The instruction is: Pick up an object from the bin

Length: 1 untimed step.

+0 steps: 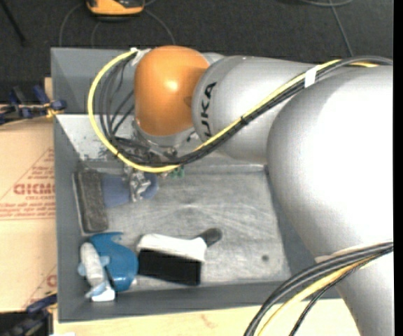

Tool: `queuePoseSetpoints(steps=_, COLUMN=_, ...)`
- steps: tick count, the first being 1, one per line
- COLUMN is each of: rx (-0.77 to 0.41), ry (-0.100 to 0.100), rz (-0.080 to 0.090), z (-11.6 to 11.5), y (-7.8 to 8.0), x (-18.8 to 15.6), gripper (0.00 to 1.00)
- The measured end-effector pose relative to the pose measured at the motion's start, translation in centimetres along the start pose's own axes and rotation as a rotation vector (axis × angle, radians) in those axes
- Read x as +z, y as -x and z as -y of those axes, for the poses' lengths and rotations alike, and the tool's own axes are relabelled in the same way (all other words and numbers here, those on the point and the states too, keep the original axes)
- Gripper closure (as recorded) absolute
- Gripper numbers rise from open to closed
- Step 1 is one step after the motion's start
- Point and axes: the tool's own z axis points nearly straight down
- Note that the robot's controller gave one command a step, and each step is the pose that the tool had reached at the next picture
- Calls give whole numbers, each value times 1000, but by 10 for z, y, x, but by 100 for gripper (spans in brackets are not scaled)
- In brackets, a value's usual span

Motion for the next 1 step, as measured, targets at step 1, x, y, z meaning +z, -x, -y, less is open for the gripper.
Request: queuePoseSetpoints(steps=1, rx=-3, ry=-2, rz=11, z=1, y=2, x=-39, gripper=100)
